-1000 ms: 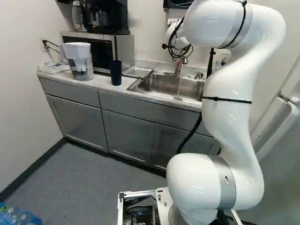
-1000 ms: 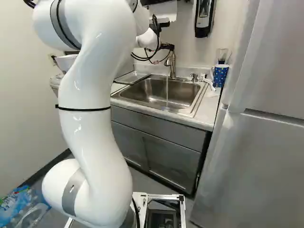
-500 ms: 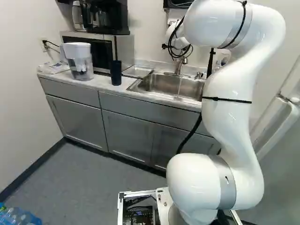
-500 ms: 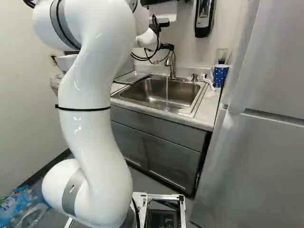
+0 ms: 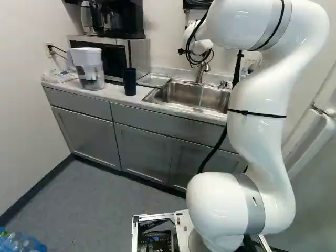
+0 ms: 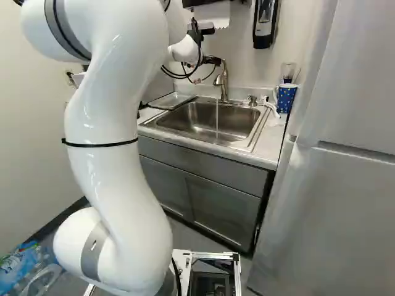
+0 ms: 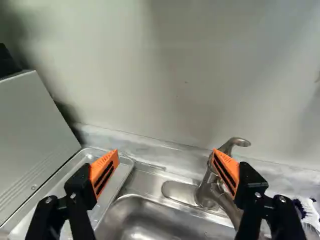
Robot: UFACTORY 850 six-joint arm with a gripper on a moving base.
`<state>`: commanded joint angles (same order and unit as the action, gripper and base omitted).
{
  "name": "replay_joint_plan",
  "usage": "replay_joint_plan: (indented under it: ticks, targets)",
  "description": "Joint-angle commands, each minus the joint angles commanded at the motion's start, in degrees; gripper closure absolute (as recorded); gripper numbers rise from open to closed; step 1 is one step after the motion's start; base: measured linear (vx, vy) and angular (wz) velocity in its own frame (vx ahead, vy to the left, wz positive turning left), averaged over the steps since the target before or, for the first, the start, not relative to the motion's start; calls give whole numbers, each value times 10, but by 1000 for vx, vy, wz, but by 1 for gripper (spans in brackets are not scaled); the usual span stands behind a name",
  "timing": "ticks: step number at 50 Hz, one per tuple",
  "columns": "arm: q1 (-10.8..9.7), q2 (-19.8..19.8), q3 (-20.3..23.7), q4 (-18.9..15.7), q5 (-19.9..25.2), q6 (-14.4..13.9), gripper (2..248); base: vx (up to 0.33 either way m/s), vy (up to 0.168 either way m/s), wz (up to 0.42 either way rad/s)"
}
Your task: Rinse the cup and place it in the tray
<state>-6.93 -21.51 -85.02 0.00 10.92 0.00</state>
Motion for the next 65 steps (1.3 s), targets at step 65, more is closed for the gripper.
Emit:
replay_joint_plan:
  ticks: [65]
  targets:
    - [83, 85, 97, 0, 0, 0, 3, 0, 0, 0]
